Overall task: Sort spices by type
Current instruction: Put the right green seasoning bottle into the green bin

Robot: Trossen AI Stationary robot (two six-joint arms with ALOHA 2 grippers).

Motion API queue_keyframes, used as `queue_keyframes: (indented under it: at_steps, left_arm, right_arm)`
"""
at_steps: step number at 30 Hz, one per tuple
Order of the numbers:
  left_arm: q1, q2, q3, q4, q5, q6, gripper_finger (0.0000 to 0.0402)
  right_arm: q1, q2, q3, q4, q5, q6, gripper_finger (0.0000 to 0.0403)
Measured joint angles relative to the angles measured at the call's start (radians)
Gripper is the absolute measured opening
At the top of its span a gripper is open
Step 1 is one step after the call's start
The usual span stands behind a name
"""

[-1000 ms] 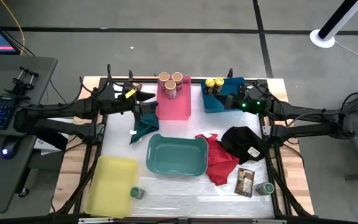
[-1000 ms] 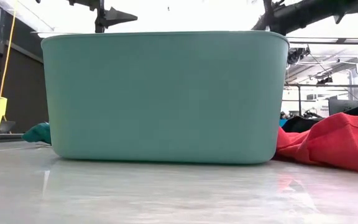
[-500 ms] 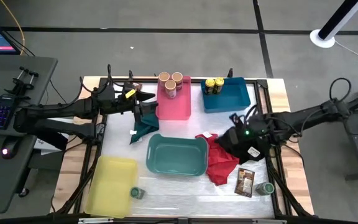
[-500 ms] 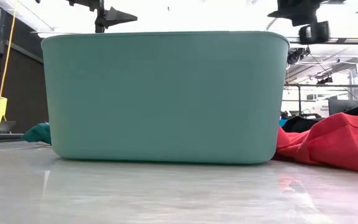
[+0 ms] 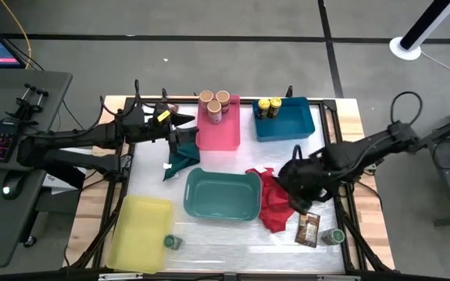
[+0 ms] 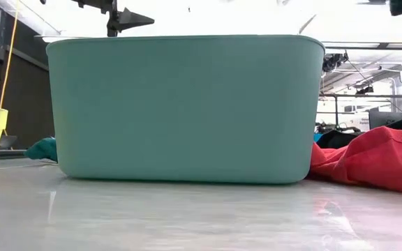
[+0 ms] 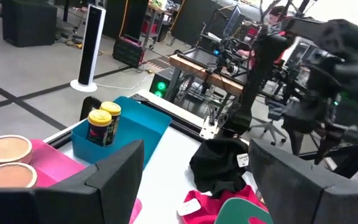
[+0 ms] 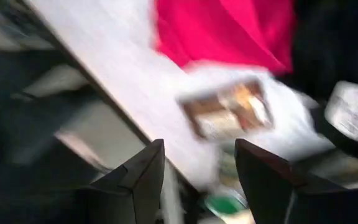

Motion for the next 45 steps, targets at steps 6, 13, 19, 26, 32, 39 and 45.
queue_keyframes:
  at_steps: [6, 13, 19, 26, 32, 39, 45]
  left_arm:
    - [0.016, 0.0, 0.0, 0.0, 0.042, 0.0, 0.0275]
    - [0.024, 0.0, 0.0, 0.0, 0.074, 0.0, 0.0275]
    - [0.024, 0.0, 0.0, 0.0, 0.081, 0.0, 0.0275]
    - [0.024, 0.0, 0.0, -0.001, 0.096, 0.0, 0.0275]
    - [0.024, 0.0, 0.0, 0.0, 0.096, -0.001, 0.0275]
    - [0.024, 0.0, 0.0, -0.001, 0.096, -0.009, 0.0275]
    - [0.024, 0.0, 0.0, 0.0, 0.096, -0.009, 0.0275]
  right_arm:
    - [0.109, 0.111, 0.003, -0.129, -0.133, 0.061, 0.0191]
    - [0.254, 0.124, -0.114, -0.092, -0.289, 0.213, 0.0191]
    - [0.292, 0.119, -0.194, 0.047, -0.388, 0.303, 0.0191]
    - [0.305, 0.12, -0.298, 0.063, -0.398, 0.325, 0.0191]
    - [0.305, 0.12, -0.354, 0.083, -0.458, 0.303, 0.0191]
    - [0.304, 0.12, -0.335, 0.087, -0.472, 0.243, 0.0191]
    - [0.304, 0.12, -0.296, 0.111, -0.5, 0.171, 0.019]
